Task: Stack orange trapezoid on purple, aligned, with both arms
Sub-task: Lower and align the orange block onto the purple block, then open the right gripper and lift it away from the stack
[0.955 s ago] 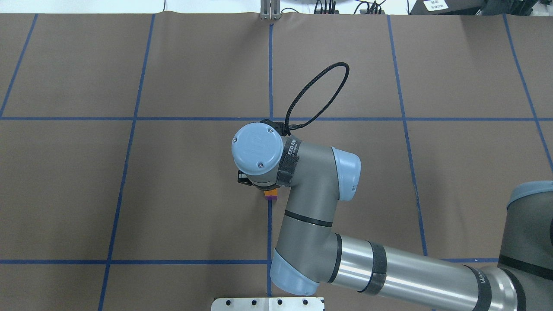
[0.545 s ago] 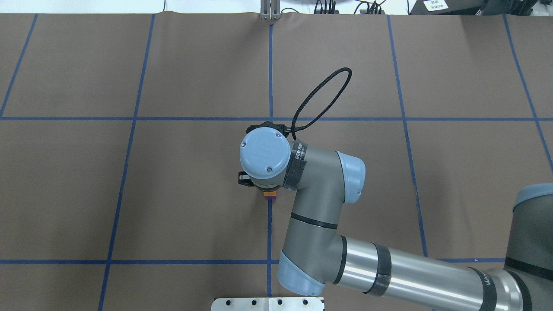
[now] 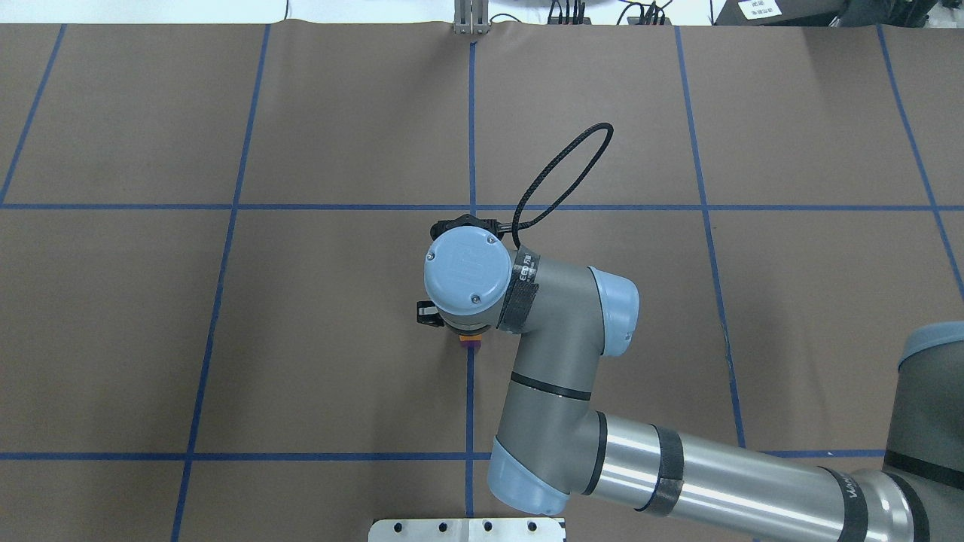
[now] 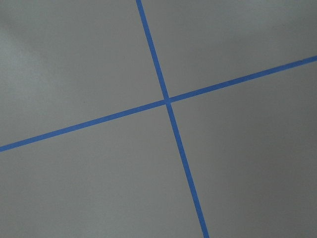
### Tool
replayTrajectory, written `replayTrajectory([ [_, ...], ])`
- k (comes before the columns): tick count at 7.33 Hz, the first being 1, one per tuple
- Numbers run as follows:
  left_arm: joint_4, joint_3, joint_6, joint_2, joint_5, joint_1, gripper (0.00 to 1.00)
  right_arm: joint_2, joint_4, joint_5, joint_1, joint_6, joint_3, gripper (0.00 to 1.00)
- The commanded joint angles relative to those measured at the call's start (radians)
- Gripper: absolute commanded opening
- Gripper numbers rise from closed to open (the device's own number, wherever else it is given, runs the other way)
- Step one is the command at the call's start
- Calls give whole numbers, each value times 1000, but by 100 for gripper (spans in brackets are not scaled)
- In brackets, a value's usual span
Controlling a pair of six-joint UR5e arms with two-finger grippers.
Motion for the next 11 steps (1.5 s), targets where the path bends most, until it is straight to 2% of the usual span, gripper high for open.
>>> replayTrajectory([
  [1,0,0,0,-2,0,0,100,-4,0,-18,-2,-4,-1,99],
  [6,0,2,0,-2,0,0,100,3,-9,-6,23,-48,30,100],
  [8,0,6,3,1,0,0,100,-6,-12,112,148,-119,63,100],
  [9,0,9,3,3,0,0,100,-24,-51,193,238,-204,99,100],
  [11,0,21,2,11,2,0,100,-120,-130,389,476,-486,178,100],
])
